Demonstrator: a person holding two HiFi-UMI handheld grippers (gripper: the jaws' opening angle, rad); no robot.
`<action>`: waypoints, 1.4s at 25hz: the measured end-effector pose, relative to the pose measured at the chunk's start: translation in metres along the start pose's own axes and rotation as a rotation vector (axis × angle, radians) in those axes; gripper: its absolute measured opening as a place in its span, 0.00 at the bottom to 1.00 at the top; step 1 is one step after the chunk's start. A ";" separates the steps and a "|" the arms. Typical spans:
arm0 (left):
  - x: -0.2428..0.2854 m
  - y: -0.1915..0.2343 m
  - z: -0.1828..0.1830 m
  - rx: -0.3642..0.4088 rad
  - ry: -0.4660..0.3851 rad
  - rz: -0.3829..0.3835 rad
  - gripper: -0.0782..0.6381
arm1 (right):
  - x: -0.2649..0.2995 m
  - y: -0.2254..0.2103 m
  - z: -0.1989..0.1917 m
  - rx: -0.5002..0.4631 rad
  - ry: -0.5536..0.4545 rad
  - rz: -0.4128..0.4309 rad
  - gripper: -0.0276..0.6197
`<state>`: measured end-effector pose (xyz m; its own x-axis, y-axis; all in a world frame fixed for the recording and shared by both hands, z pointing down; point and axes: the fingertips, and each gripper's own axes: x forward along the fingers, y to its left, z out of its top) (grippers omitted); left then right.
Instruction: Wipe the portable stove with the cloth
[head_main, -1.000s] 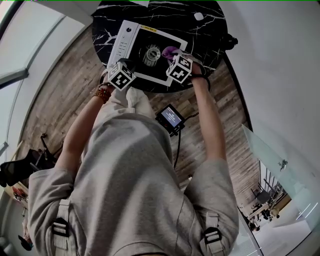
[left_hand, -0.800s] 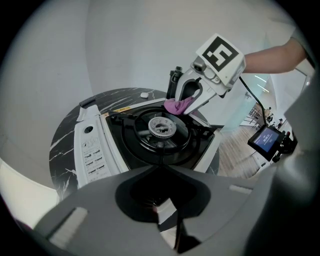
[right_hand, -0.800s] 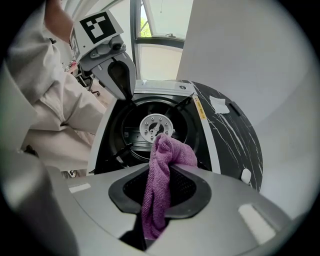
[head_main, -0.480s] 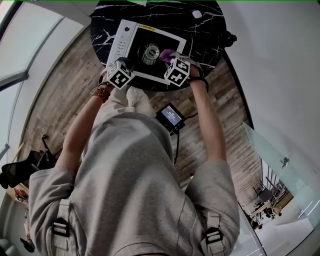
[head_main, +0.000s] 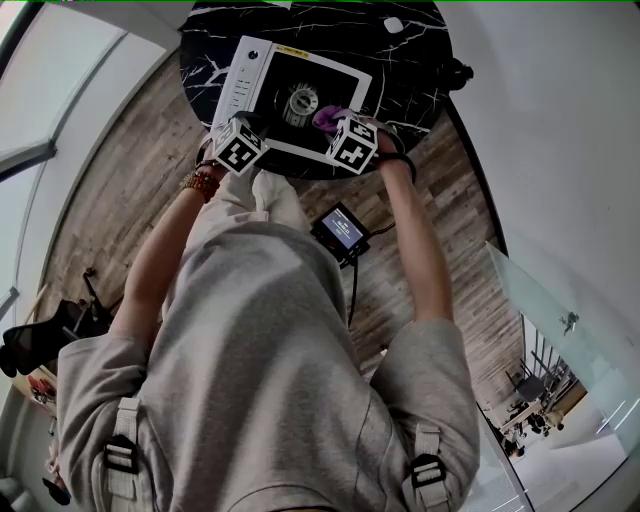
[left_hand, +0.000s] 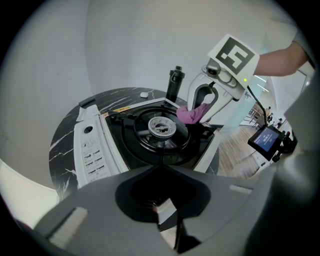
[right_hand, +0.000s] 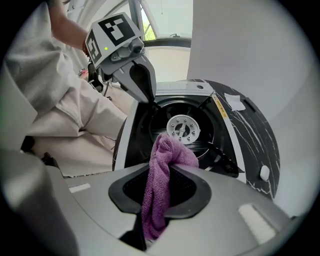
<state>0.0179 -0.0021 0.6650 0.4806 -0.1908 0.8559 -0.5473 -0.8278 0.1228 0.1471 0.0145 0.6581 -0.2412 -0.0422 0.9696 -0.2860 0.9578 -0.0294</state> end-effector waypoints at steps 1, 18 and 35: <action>0.000 0.000 0.000 0.000 0.000 0.000 0.14 | 0.001 0.001 0.000 0.000 0.001 0.009 0.18; 0.000 -0.001 0.001 0.005 0.003 -0.007 0.14 | -0.026 0.012 0.001 0.049 -0.144 0.265 0.19; -0.001 0.000 0.001 0.010 -0.011 -0.004 0.14 | -0.016 -0.073 -0.002 0.007 -0.039 -0.154 0.19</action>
<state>0.0187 -0.0024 0.6635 0.4903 -0.1926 0.8500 -0.5385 -0.8338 0.1216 0.1739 -0.0540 0.6457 -0.2293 -0.1999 0.9526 -0.3292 0.9369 0.1174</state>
